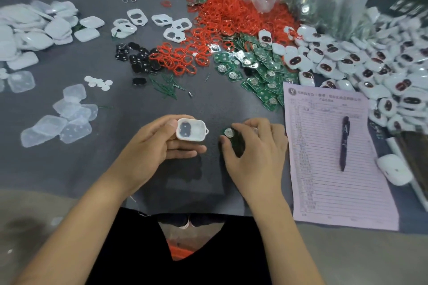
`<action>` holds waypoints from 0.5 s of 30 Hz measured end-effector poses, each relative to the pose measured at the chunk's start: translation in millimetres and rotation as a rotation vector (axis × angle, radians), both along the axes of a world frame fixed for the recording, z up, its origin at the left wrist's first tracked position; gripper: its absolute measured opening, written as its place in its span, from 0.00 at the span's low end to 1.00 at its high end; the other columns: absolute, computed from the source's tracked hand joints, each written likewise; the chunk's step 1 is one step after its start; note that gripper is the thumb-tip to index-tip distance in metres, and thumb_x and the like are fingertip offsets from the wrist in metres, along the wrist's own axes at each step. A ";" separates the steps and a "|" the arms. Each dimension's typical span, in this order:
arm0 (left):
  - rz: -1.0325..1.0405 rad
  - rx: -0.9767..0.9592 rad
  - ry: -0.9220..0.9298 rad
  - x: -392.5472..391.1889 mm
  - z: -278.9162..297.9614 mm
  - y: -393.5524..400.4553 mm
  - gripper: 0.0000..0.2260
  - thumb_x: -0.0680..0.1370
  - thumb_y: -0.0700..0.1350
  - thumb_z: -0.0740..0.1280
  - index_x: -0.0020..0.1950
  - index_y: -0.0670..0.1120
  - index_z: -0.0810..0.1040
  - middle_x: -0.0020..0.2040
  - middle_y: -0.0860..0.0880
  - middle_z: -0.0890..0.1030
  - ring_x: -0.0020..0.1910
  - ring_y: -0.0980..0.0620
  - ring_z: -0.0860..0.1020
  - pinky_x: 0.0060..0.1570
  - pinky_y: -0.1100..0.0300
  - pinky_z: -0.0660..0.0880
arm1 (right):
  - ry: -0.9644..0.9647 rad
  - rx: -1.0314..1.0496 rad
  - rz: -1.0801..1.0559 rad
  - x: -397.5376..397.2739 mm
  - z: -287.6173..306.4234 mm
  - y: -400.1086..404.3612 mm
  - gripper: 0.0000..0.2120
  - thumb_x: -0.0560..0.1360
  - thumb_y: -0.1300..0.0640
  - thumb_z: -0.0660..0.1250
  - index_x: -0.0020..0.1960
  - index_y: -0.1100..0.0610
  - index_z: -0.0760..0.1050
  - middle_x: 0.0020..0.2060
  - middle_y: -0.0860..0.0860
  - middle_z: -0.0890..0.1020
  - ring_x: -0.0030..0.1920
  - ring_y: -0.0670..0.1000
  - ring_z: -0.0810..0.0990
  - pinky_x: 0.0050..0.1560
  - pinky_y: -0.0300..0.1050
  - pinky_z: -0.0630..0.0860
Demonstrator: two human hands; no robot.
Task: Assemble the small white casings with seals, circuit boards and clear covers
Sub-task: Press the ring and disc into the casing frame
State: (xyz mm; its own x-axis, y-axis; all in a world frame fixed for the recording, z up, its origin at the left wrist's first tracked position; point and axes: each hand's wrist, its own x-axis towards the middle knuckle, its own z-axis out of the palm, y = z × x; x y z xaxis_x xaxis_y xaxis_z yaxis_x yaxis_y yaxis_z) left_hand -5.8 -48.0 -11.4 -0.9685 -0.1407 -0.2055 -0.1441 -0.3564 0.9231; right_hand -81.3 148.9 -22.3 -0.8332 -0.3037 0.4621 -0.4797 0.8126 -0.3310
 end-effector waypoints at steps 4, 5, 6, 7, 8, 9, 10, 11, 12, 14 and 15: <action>-0.001 0.039 0.022 -0.3 -1.7 -1.2 0.17 0.82 0.46 0.56 0.65 0.43 0.78 0.57 0.41 0.86 0.53 0.37 0.86 0.48 0.58 0.82 | -0.110 -0.219 0.175 -2.3 2.0 3.0 0.08 0.75 0.52 0.75 0.51 0.51 0.78 0.45 0.43 0.79 0.47 0.52 0.75 0.48 0.49 0.72; -0.001 0.039 0.027 -0.3 -2.1 -1.1 0.17 0.81 0.46 0.56 0.66 0.43 0.78 0.57 0.41 0.86 0.54 0.37 0.86 0.48 0.58 0.82 | -0.181 -0.339 0.222 -2.3 2.9 4.0 0.07 0.76 0.54 0.75 0.51 0.50 0.78 0.44 0.42 0.79 0.45 0.49 0.76 0.47 0.45 0.73; 0.002 0.042 0.030 0.0 -2.4 -0.9 0.17 0.81 0.45 0.56 0.66 0.42 0.77 0.58 0.41 0.86 0.54 0.37 0.86 0.49 0.58 0.82 | -0.251 -0.461 0.247 -2.4 5.1 4.7 0.07 0.77 0.55 0.74 0.51 0.49 0.78 0.42 0.42 0.80 0.42 0.45 0.77 0.45 0.40 0.74; 0.008 0.043 0.032 0.2 -2.7 -0.9 0.17 0.81 0.45 0.57 0.66 0.42 0.77 0.58 0.41 0.86 0.55 0.37 0.86 0.49 0.58 0.82 | -0.301 -0.570 0.253 -3.2 7.2 4.9 0.07 0.77 0.56 0.74 0.53 0.47 0.79 0.40 0.42 0.80 0.38 0.44 0.76 0.42 0.36 0.73; 0.011 0.039 0.034 0.5 -2.9 -1.2 0.17 0.82 0.45 0.57 0.66 0.42 0.77 0.59 0.41 0.86 0.55 0.38 0.86 0.50 0.58 0.82 | -0.332 -0.653 0.245 -3.8 9.1 4.2 0.09 0.78 0.57 0.74 0.55 0.46 0.81 0.38 0.44 0.79 0.35 0.44 0.75 0.40 0.34 0.71; 0.012 0.030 0.037 0.8 -3.2 -1.0 0.17 0.82 0.45 0.56 0.66 0.42 0.76 0.59 0.41 0.85 0.56 0.38 0.85 0.50 0.58 0.82 | -0.358 -0.717 0.231 -4.3 10.5 2.8 0.11 0.78 0.58 0.74 0.56 0.45 0.81 0.36 0.47 0.78 0.33 0.46 0.74 0.38 0.34 0.71; 0.013 0.016 0.041 0.9 -3.5 -0.6 0.15 0.84 0.44 0.56 0.67 0.42 0.76 0.59 0.41 0.85 0.57 0.39 0.85 0.51 0.58 0.82 | -0.391 -0.784 0.219 -4.2 11.9 0.4 0.12 0.78 0.59 0.73 0.57 0.45 0.82 0.34 0.50 0.78 0.31 0.50 0.74 0.35 0.35 0.71; 0.013 -0.007 0.045 0.7 -4.2 -0.3 0.14 0.86 0.43 0.56 0.67 0.43 0.76 0.60 0.42 0.85 0.57 0.40 0.85 0.51 0.59 0.82 | -0.435 -0.871 0.219 -3.4 13.1 -3.5 0.12 0.78 0.61 0.73 0.57 0.46 0.83 0.33 0.50 0.79 0.29 0.51 0.75 0.33 0.36 0.73; 0.013 -0.033 0.045 0.5 -4.9 -0.2 0.13 0.88 0.41 0.55 0.67 0.43 0.76 0.60 0.43 0.85 0.58 0.40 0.85 0.52 0.59 0.82 | -0.486 -0.964 0.239 -2.1 14.1 -8.5 0.12 0.79 0.63 0.72 0.57 0.48 0.83 0.33 0.49 0.81 0.28 0.49 0.78 0.32 0.37 0.75; 0.013 -0.073 0.044 0.4 -5.9 -0.3 0.13 0.89 0.40 0.54 0.68 0.43 0.76 0.61 0.43 0.85 0.59 0.42 0.85 0.54 0.60 0.81 | -0.565 -1.086 0.300 1.8 14.0 -20.0 0.11 0.80 0.66 0.69 0.58 0.52 0.82 0.38 0.46 0.85 0.32 0.49 0.84 0.31 0.41 0.80; 0.012 -0.082 0.045 0.4 -6.2 -0.4 0.13 0.89 0.40 0.54 0.68 0.43 0.75 0.61 0.43 0.85 0.59 0.42 0.85 0.55 0.59 0.81 | -0.594 -1.111 0.323 3.8 13.8 -25.5 0.11 0.81 0.67 0.68 0.58 0.54 0.81 0.41 0.46 0.86 0.35 0.50 0.86 0.31 0.42 0.81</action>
State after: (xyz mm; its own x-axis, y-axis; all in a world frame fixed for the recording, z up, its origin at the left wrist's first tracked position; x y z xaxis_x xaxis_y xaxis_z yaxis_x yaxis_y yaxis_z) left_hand -5.4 -48.4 -17.5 -0.9745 -0.1675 -0.1494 -0.0982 -0.2804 0.9548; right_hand -77.5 123.4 -8.4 -0.9576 -0.2231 0.1824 -0.1497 -0.1557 -0.9764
